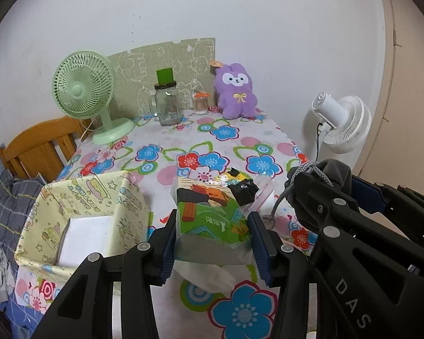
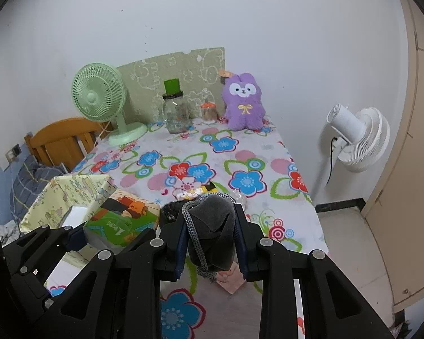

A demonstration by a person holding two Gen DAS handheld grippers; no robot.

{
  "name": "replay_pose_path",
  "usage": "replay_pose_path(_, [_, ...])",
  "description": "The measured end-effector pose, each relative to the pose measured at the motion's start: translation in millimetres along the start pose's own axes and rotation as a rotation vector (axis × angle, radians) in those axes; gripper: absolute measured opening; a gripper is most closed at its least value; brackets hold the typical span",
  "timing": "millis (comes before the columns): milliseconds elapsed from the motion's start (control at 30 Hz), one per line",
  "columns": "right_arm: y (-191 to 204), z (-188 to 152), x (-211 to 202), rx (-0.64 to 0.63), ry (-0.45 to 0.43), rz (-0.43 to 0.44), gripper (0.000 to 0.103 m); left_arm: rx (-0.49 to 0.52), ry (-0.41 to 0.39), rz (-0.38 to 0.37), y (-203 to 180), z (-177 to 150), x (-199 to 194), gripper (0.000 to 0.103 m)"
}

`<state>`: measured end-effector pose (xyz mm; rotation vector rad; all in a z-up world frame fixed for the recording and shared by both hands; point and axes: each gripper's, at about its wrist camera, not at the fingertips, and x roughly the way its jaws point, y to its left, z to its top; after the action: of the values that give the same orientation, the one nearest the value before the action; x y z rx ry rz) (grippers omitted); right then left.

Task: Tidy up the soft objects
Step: 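Carry the green pack and grey sock over the paper box with both tools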

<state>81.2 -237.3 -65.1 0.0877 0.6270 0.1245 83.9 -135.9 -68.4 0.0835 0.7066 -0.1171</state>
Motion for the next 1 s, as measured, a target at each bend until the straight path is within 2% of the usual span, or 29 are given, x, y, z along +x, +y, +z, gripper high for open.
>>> replay_pose_path(567, [56.3,18.9,-6.7,-0.041,-0.022,0.029,0.032,-0.04,-0.016,-0.021,53.6,10.6,-17.0,0.048])
replay_pose_path(1000, [107.3,31.5,5.2,-0.089,-0.026,0.096,0.032,-0.05,-0.034,0.036,103.8,14.3,-20.7,0.048])
